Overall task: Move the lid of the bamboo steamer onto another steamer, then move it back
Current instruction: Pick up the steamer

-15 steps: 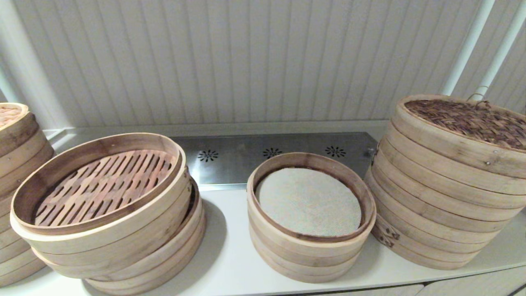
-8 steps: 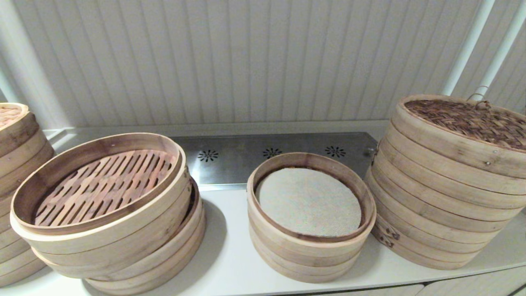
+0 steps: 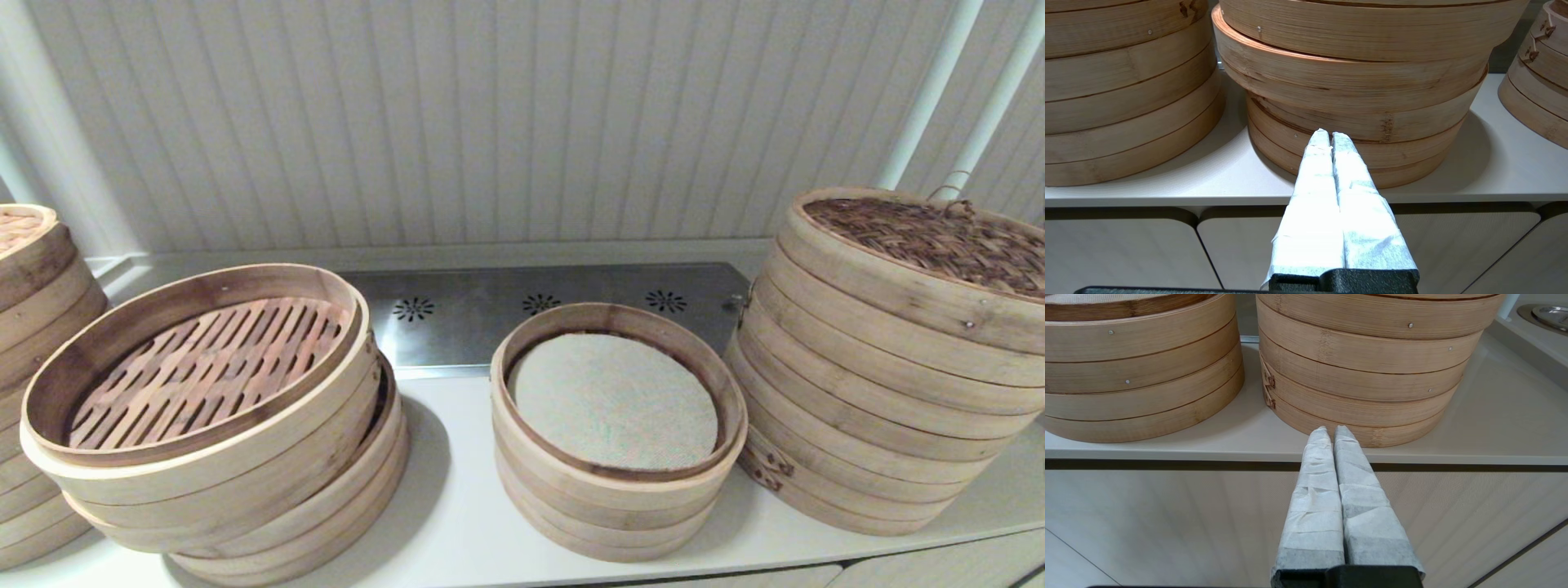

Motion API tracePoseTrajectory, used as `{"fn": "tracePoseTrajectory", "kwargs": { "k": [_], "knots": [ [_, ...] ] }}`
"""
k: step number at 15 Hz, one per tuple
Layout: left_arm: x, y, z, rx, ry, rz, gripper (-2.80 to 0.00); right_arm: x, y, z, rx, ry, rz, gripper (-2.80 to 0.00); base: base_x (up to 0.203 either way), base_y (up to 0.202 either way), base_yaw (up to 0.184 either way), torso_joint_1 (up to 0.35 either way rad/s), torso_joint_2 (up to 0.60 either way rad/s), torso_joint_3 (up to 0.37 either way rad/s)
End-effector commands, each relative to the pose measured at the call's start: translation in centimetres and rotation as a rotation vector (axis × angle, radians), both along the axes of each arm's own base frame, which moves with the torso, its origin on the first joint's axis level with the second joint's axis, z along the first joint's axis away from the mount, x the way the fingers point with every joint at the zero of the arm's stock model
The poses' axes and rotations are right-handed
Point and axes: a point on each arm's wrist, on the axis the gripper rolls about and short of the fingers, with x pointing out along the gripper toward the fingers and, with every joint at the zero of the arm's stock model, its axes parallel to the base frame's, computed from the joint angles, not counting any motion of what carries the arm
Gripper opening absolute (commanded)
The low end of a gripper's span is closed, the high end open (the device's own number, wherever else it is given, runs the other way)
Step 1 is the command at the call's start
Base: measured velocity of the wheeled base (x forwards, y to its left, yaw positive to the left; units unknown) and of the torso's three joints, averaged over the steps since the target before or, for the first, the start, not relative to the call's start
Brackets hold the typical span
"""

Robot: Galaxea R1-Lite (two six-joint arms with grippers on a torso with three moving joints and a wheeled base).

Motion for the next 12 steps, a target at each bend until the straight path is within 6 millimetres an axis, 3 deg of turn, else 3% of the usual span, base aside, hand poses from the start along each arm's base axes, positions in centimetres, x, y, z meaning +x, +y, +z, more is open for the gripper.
{"fn": "tracePoseTrajectory", "kwargs": {
  "k": [1, 4, 6, 12],
  "knots": [
    [0.0, 0.0, 0.0, -0.001, -0.001, 0.000, -2.80, -0.2, 0.0, 0.8, -0.003, -0.026, -0.002, -2.80, 0.000, 0.000, 0.000, 0.000, 0.00, 0.000],
    [0.0, 0.0, 0.0, -0.001, 0.001, 0.000, -2.80, -0.7, 0.0, 4.3, -0.003, -0.070, -0.001, -2.80, 0.000, 0.000, 0.000, 0.000, 0.00, 0.000],
    [0.0, 0.0, 0.0, -0.001, 0.000, 0.000, -2.80, -0.2, 0.0, 8.1, -0.003, -0.073, -0.002, -2.80, 0.000, 0.000, 0.000, 0.000, 0.00, 0.000],
    [0.0, 0.0, 0.0, -0.001, 0.000, 0.000, -2.80, 4.4, -0.1, 20.2, 0.030, -0.095, -0.072, -2.80, 0.000, 0.000, 0.000, 0.000, 0.00, 0.000]
  ]
}}
